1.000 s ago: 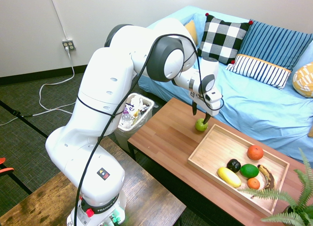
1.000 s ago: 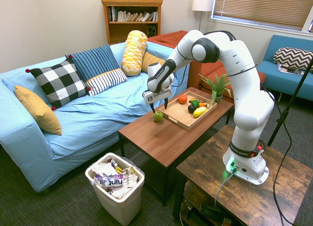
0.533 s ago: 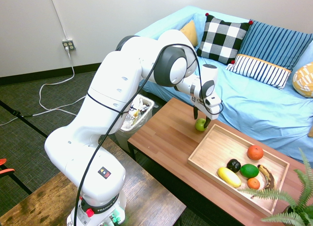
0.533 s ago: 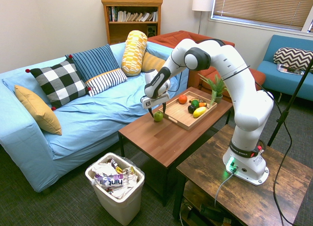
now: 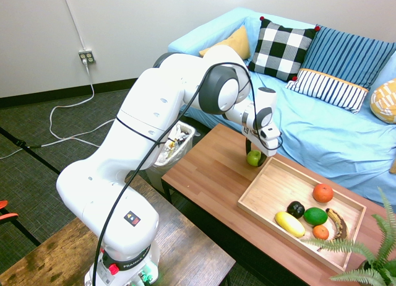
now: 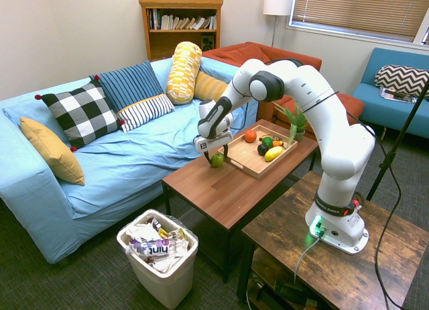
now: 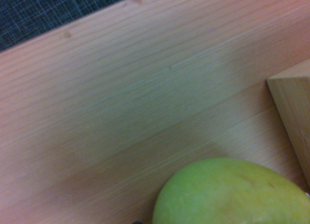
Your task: Put the apple in the tray
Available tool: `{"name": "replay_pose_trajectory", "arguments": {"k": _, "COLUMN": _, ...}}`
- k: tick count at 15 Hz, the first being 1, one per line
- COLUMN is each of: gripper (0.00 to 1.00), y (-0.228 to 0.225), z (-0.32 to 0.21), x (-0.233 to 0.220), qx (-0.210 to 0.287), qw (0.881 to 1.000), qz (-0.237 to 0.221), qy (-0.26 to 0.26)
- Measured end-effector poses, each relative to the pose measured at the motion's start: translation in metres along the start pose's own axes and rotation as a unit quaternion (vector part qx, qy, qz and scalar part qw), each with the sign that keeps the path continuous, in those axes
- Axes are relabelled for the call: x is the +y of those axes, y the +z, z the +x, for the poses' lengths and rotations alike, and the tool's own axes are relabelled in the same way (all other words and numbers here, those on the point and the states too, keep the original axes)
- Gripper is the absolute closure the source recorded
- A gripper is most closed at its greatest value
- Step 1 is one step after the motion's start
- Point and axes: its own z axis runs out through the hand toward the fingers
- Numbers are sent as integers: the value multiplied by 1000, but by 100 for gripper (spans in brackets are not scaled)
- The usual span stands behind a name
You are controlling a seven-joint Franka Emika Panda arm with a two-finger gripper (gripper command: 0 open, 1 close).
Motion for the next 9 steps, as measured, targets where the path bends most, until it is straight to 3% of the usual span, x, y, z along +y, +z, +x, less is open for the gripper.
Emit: {"name": "replay_pose_trajectory", "arguments": {"k": 9, "gripper": 100, "y": -21, "z": 6, "x": -6, "qx": -3, "qw": 1000, "qz": 18, "qy": 5}}
